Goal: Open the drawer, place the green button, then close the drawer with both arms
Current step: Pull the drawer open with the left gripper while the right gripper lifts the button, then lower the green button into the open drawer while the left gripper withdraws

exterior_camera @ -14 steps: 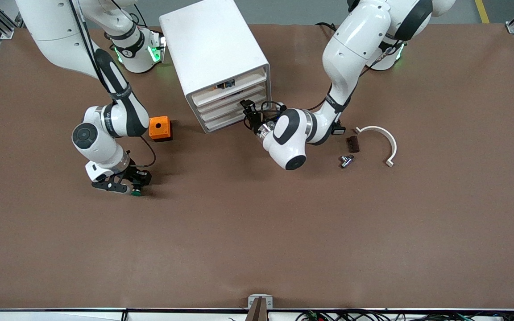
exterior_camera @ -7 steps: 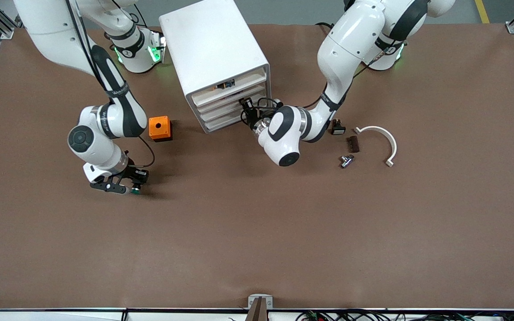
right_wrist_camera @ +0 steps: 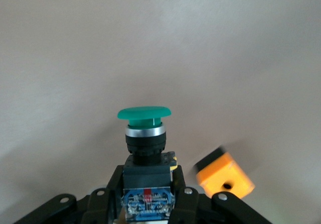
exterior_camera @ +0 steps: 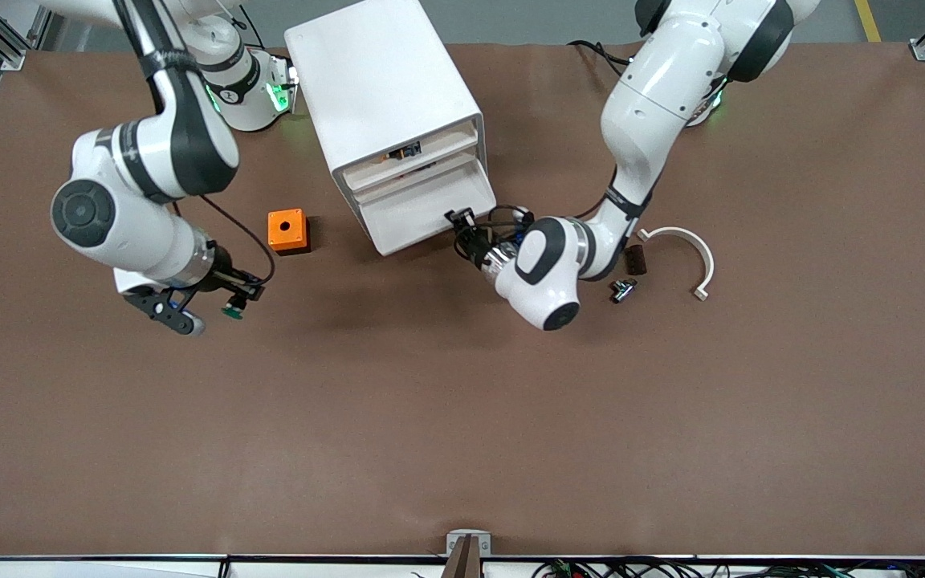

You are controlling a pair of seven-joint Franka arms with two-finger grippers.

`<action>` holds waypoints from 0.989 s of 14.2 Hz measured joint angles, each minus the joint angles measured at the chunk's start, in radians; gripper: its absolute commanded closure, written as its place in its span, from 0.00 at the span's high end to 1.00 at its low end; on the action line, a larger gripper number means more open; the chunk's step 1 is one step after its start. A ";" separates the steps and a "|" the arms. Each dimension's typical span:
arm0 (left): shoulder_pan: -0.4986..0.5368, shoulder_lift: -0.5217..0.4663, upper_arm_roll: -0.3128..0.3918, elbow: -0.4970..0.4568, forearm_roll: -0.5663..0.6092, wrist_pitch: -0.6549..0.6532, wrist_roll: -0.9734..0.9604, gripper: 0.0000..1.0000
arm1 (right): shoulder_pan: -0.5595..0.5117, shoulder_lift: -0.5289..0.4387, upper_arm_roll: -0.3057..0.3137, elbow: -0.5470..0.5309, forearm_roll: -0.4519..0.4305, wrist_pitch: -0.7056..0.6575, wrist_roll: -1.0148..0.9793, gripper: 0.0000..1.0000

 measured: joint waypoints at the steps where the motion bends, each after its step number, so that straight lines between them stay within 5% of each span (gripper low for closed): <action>1: 0.027 0.002 0.000 0.005 0.003 0.000 0.033 0.29 | 0.038 0.004 0.001 0.014 0.000 -0.006 0.083 0.00; 3: 0.069 0.008 -0.001 0.013 -0.001 0.001 0.113 0.91 | 0.113 0.014 0.003 0.021 0.001 -0.003 0.235 0.00; 4: 0.080 0.010 -0.001 0.019 -0.001 0.009 0.154 1.00 | 0.150 0.021 0.004 0.021 0.001 0.002 0.306 0.00; 10: 0.093 0.011 0.022 0.072 0.020 0.020 0.191 1.00 | 0.322 0.070 0.004 0.022 0.001 0.111 0.651 0.00; 14: 0.100 0.004 0.107 0.146 0.173 0.020 0.193 1.00 | 0.430 0.145 0.004 0.022 0.000 0.213 0.835 0.00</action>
